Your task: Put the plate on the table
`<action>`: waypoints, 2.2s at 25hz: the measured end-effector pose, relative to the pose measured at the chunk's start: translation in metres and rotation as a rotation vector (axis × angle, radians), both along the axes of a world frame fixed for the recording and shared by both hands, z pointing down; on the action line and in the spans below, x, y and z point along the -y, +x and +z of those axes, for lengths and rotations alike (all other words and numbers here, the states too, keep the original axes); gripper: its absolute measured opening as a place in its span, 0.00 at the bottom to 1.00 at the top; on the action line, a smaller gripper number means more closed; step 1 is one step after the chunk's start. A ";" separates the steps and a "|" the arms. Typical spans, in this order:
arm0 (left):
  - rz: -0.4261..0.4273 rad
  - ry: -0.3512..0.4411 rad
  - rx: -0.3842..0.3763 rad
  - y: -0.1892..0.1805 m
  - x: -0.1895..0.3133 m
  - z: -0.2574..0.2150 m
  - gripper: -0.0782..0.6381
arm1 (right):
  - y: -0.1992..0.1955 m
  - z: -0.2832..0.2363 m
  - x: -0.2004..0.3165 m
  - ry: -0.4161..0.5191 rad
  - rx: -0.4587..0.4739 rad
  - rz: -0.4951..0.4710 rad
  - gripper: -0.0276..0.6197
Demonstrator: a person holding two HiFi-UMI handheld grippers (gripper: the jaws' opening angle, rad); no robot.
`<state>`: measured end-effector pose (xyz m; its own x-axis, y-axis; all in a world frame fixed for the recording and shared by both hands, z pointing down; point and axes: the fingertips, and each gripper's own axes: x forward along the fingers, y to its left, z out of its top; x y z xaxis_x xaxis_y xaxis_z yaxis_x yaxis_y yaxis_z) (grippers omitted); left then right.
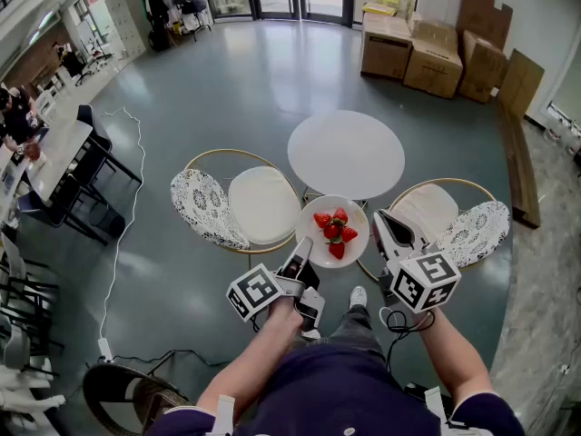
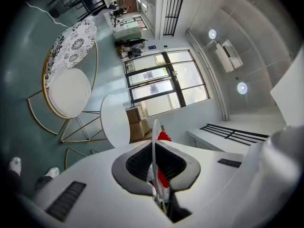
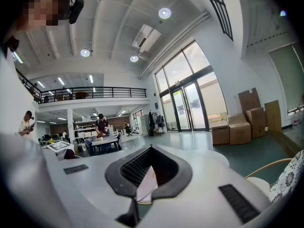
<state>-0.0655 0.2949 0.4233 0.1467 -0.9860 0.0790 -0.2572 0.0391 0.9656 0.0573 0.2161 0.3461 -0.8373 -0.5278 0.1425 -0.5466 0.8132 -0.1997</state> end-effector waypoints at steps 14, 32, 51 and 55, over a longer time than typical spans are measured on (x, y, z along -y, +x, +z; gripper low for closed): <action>-0.002 -0.007 0.004 0.004 0.023 0.001 0.13 | 0.001 0.005 0.025 -0.042 0.018 -0.023 0.05; -0.016 -0.023 0.022 0.013 0.111 0.000 0.13 | 0.009 0.009 0.118 -0.016 -0.004 -0.050 0.05; -0.071 -0.039 0.024 0.022 0.226 0.010 0.13 | 0.006 0.017 0.243 0.001 -0.012 -0.124 0.05; -0.081 -0.041 0.023 0.024 0.241 0.013 0.13 | 0.006 0.021 0.257 -0.005 -0.019 -0.141 0.05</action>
<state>-0.0420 0.0535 0.4361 0.0646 -0.9904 0.1220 -0.2736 0.1000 0.9566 0.0630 -0.0414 0.3671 -0.9003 -0.4043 0.1614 -0.4307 0.8813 -0.1945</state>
